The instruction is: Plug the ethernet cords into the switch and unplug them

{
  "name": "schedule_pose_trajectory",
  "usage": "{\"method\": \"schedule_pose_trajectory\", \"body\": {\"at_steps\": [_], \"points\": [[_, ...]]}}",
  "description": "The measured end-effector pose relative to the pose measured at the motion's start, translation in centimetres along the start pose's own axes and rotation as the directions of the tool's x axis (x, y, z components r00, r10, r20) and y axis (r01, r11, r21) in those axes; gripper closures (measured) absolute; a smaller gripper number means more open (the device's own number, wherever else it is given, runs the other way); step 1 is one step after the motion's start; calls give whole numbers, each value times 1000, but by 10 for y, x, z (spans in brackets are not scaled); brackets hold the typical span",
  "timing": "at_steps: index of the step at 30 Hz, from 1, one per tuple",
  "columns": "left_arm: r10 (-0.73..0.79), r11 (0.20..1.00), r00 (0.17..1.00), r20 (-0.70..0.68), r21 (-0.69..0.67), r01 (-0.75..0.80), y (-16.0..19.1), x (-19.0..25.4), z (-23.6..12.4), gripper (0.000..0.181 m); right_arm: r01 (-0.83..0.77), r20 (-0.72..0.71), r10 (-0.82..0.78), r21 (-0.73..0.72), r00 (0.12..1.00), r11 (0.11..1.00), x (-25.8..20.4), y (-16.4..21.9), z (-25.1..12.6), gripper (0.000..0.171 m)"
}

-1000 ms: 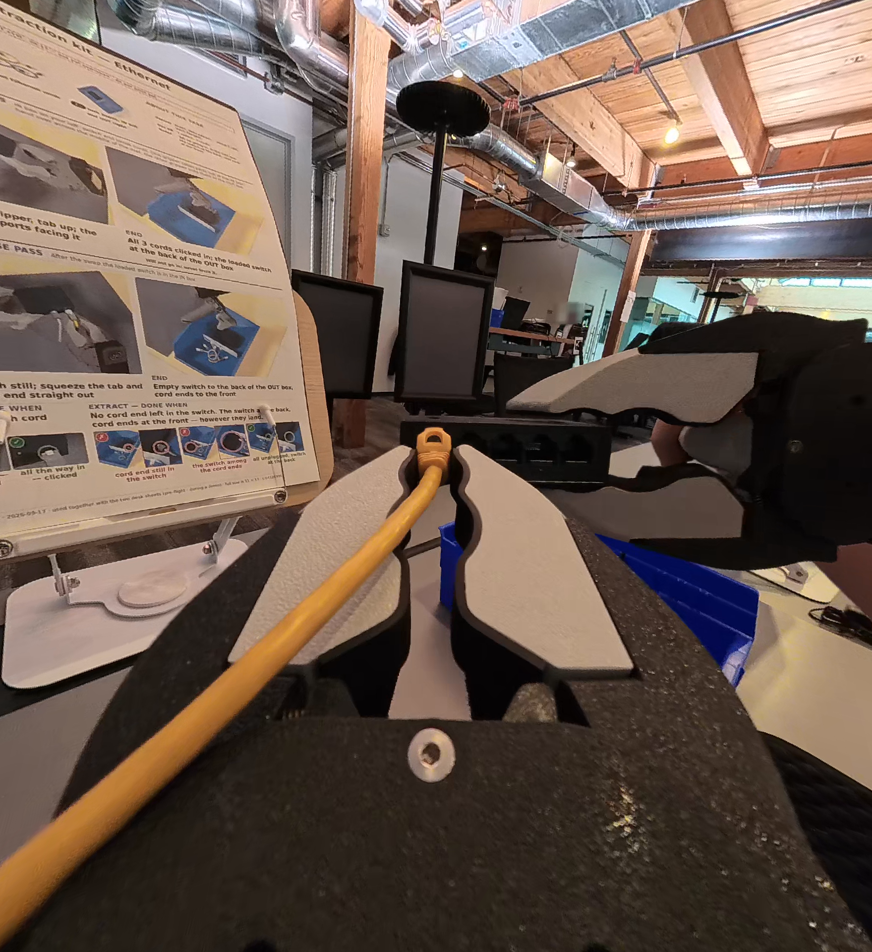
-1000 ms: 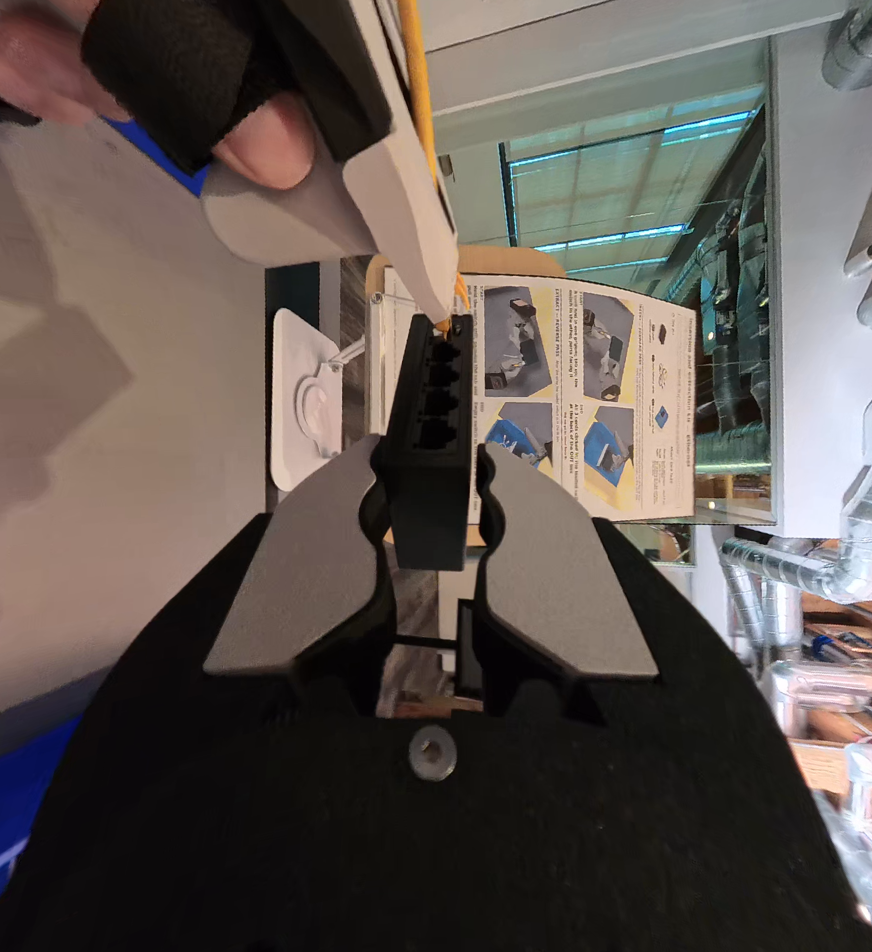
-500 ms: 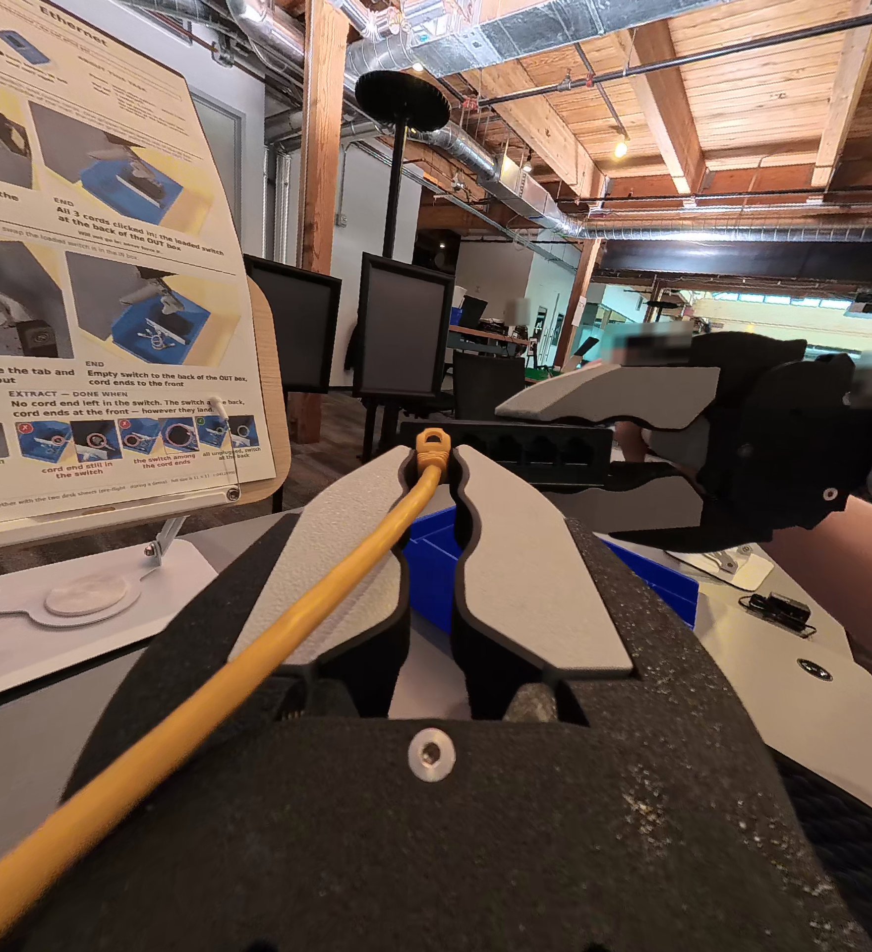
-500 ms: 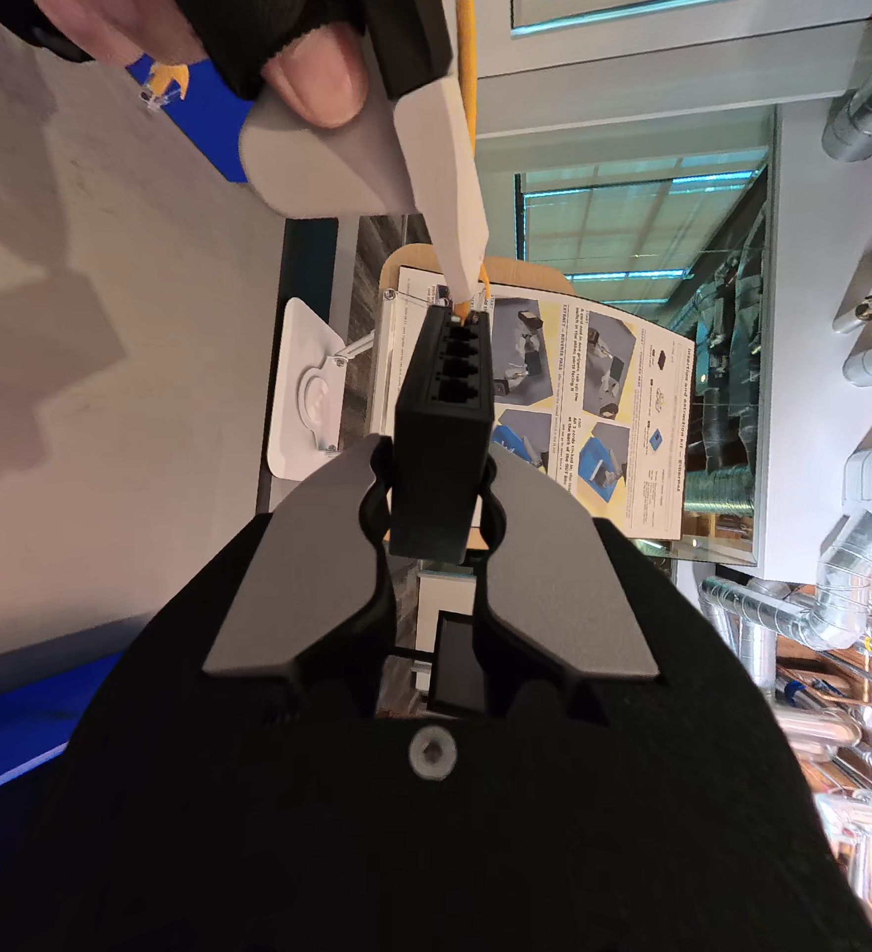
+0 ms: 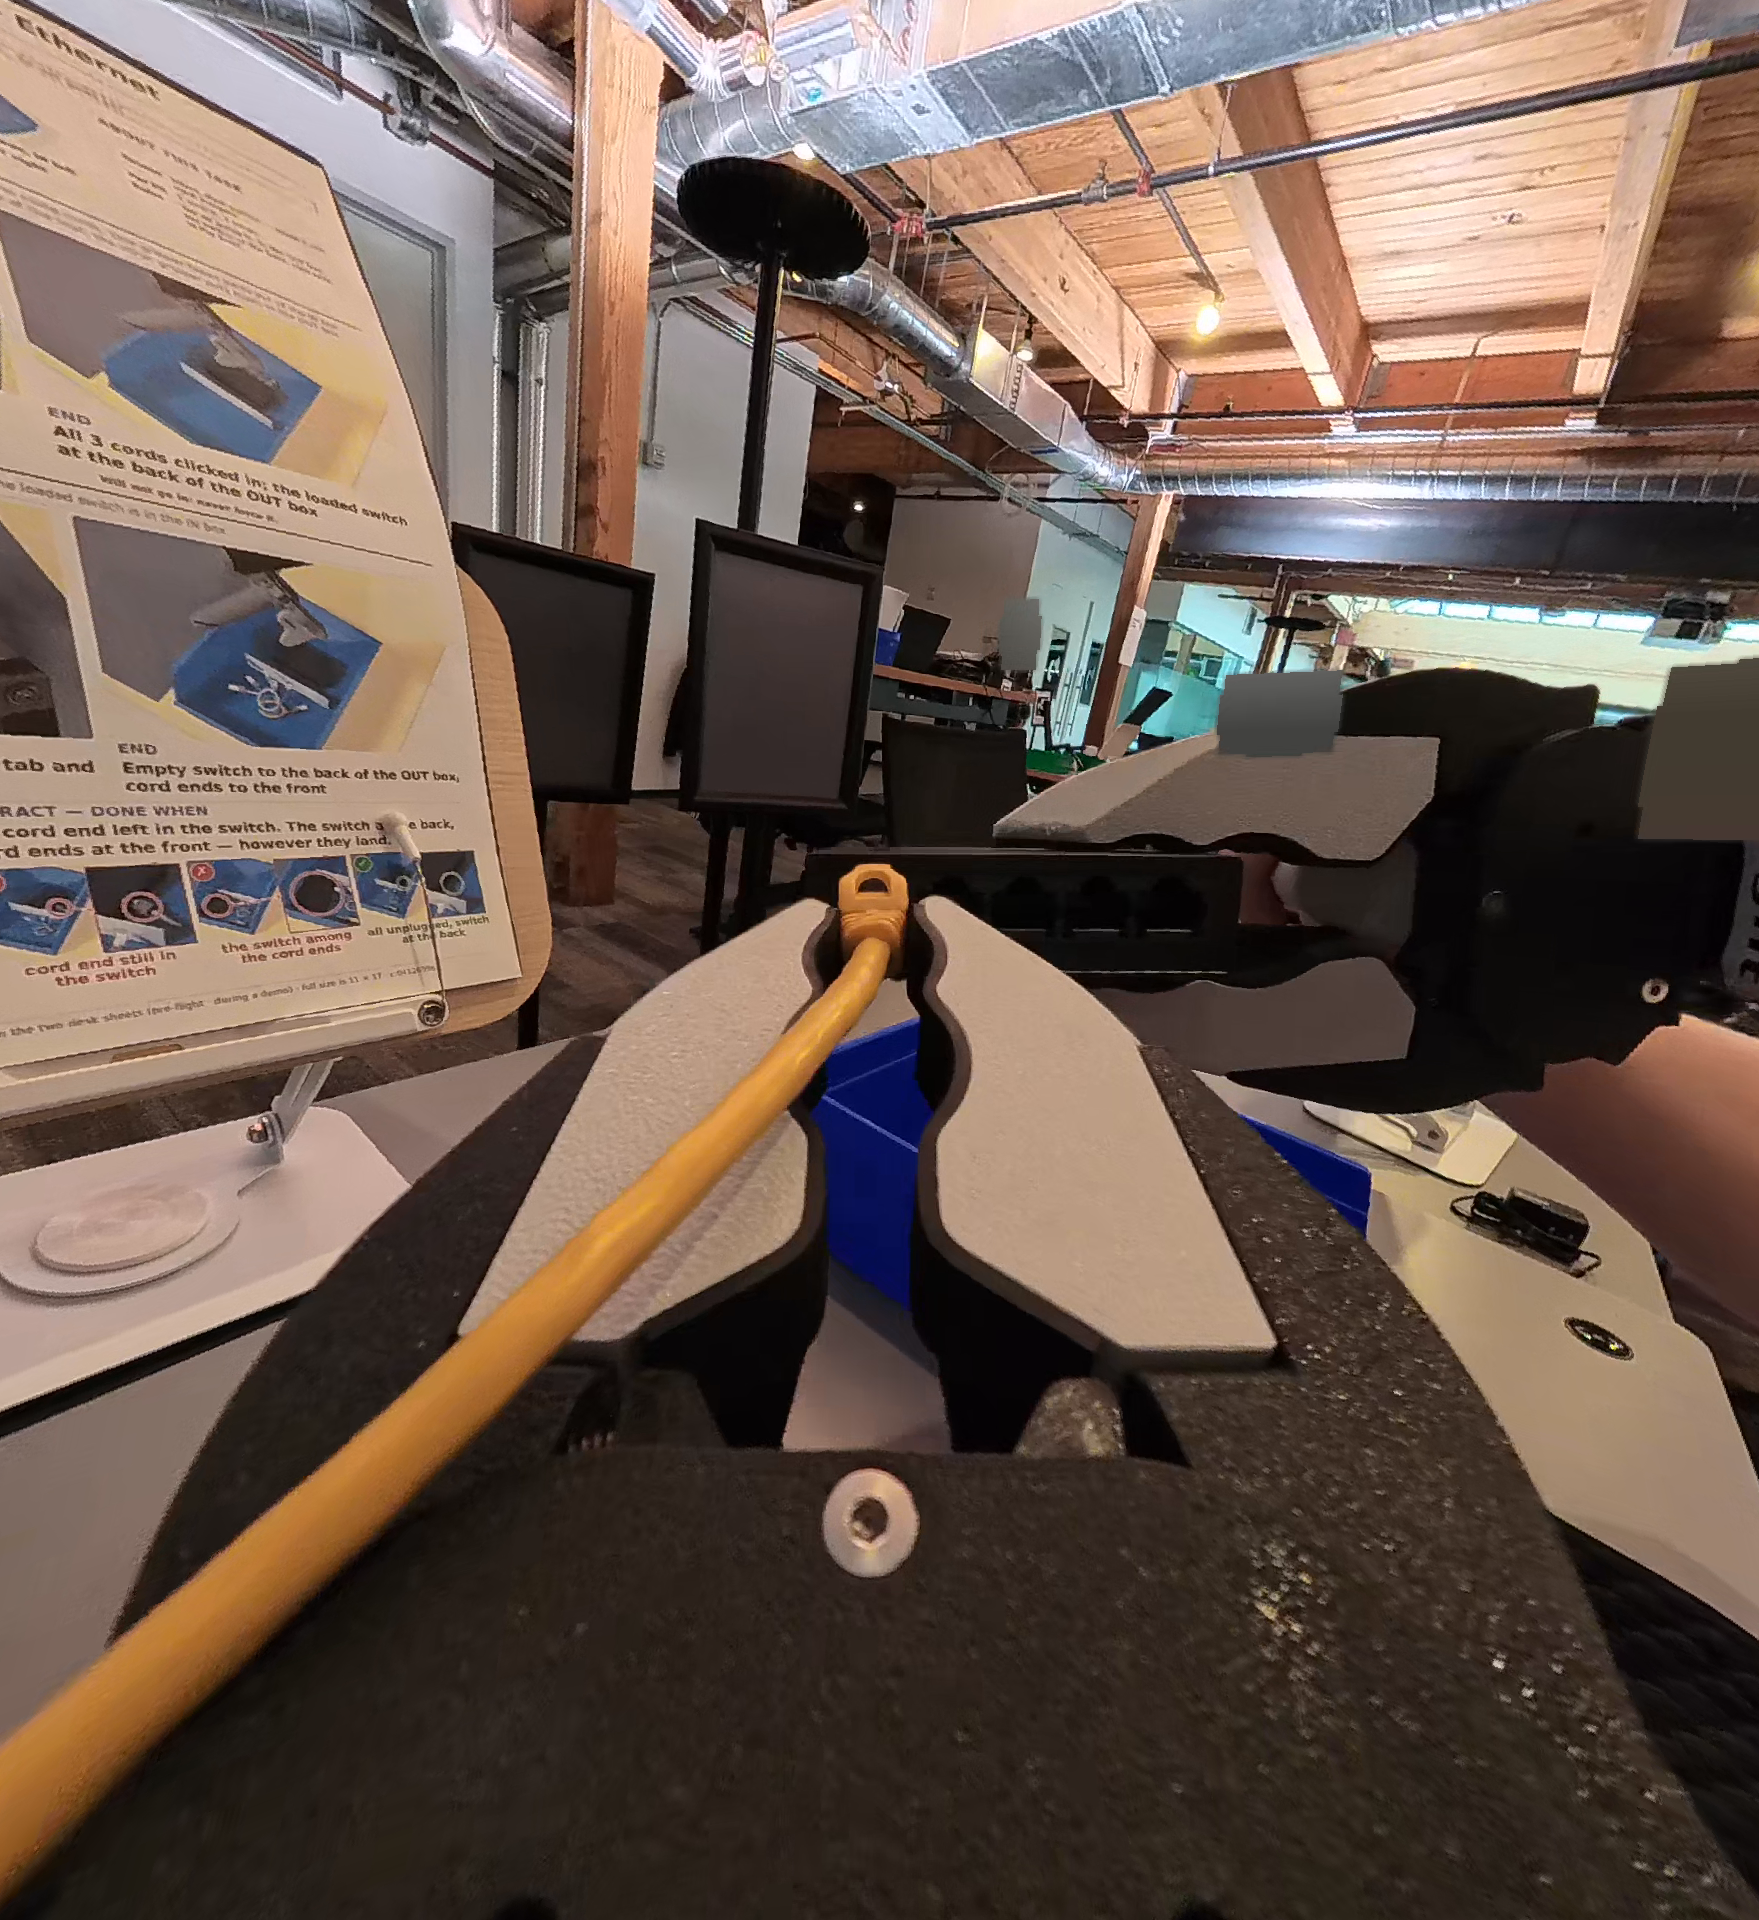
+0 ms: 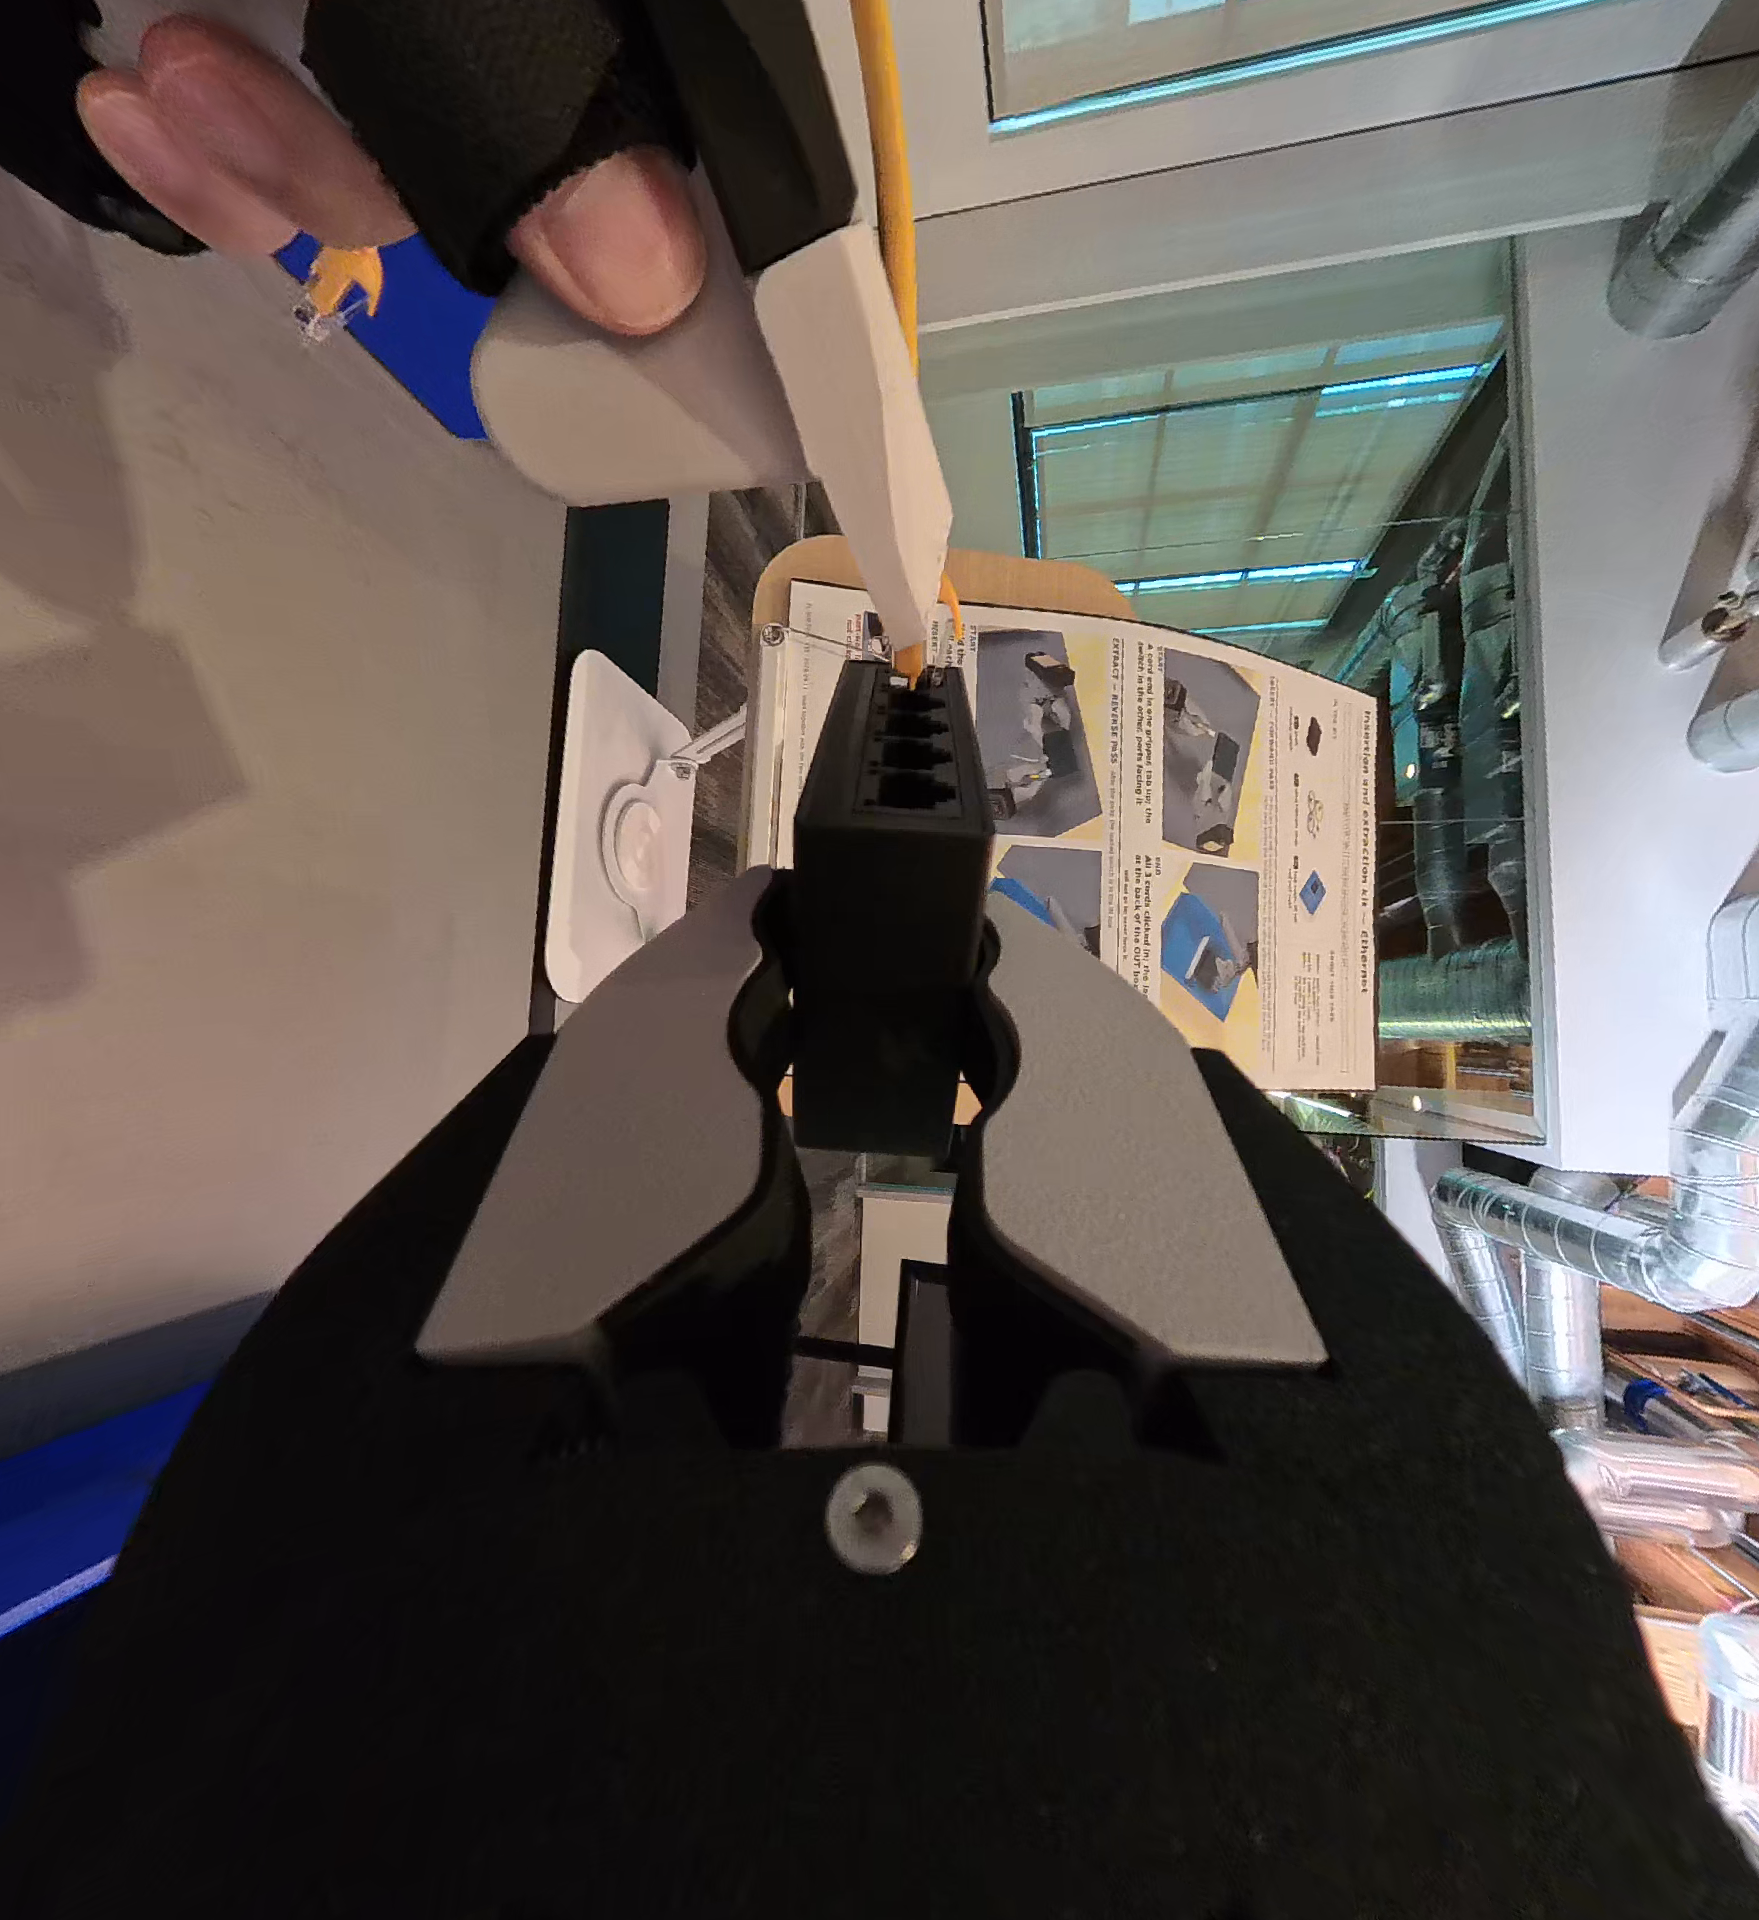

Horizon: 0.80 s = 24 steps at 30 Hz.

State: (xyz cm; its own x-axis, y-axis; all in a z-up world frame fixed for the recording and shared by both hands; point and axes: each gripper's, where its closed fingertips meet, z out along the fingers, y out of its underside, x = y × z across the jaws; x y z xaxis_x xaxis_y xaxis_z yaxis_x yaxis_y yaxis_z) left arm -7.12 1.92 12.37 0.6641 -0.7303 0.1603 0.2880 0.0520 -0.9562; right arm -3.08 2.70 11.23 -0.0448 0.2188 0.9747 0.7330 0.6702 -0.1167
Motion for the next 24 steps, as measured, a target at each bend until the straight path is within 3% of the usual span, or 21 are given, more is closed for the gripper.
{"method": "schedule_pose_trajectory", "body": {"at_steps": [12, 17, 24], "points": [[-48, 997, 996, -71, -68, 43, 3, 9, 0, 169, 86, 24, -86, 13, 996, 996, -1, -18, -12, 145], [-143, 984, 981, -129, -122, 127, 12, 13, 2, 169, 134, 61, -135, 20, 989, 991, -7, -20, -17, 144], [-114, 991, 984, -136, -80, 104, 2, 15, -1, 169, 161, -29, -160, 38, 987, 986, 1, -26, -19, 144]]}}
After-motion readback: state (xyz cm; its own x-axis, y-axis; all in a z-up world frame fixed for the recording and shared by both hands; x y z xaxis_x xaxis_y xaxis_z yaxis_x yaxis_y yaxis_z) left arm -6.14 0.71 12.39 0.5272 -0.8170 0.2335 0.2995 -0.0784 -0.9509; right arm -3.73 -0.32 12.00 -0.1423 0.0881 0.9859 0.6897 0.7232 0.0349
